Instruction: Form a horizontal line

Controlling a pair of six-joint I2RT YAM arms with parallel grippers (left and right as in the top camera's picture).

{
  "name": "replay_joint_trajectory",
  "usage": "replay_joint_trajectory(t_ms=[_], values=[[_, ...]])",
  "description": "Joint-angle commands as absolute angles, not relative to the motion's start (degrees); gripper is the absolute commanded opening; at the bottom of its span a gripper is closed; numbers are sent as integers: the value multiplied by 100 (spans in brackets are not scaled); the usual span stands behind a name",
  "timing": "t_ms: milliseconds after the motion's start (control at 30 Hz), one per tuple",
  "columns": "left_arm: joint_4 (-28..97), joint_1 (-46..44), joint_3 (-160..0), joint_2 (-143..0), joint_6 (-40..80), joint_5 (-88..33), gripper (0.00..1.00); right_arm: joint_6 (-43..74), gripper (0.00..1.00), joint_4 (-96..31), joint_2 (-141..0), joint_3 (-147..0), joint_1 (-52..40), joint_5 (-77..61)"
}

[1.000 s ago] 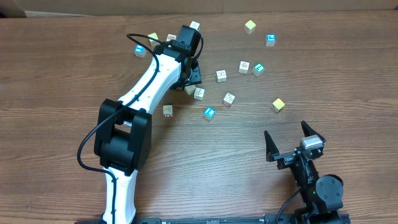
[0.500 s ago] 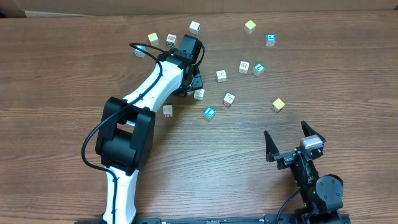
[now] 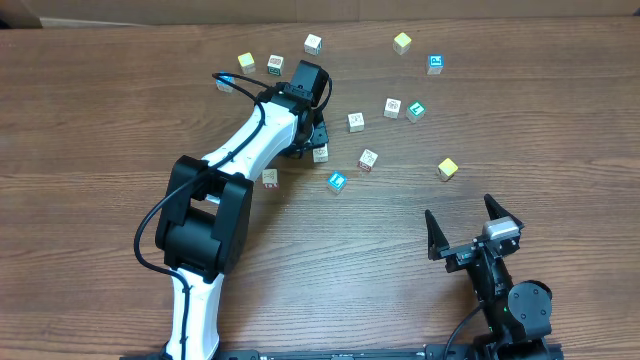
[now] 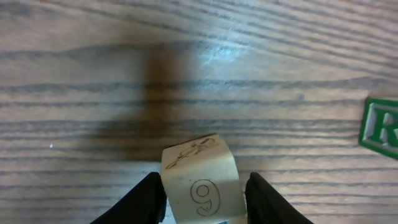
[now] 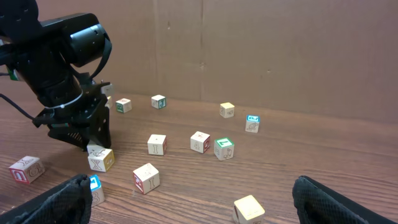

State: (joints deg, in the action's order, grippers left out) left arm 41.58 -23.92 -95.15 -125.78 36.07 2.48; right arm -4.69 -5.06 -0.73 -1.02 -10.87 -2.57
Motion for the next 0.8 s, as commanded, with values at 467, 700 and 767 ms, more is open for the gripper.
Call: replay_joint_trajectory(t_ms=[467, 700, 767], values=[[4036, -2399, -9476, -12628, 3583, 364, 38, -434, 100, -467, -12, -45, -1081, -242], [4257, -2307, -9907, -12571, 3118, 360, 33, -432, 100, -467, -12, -45, -1081, -244], [4423, -2263, -10119, -12567, 3107, 357, 33, -434, 100, -467, -12, -45, -1081, -244]])
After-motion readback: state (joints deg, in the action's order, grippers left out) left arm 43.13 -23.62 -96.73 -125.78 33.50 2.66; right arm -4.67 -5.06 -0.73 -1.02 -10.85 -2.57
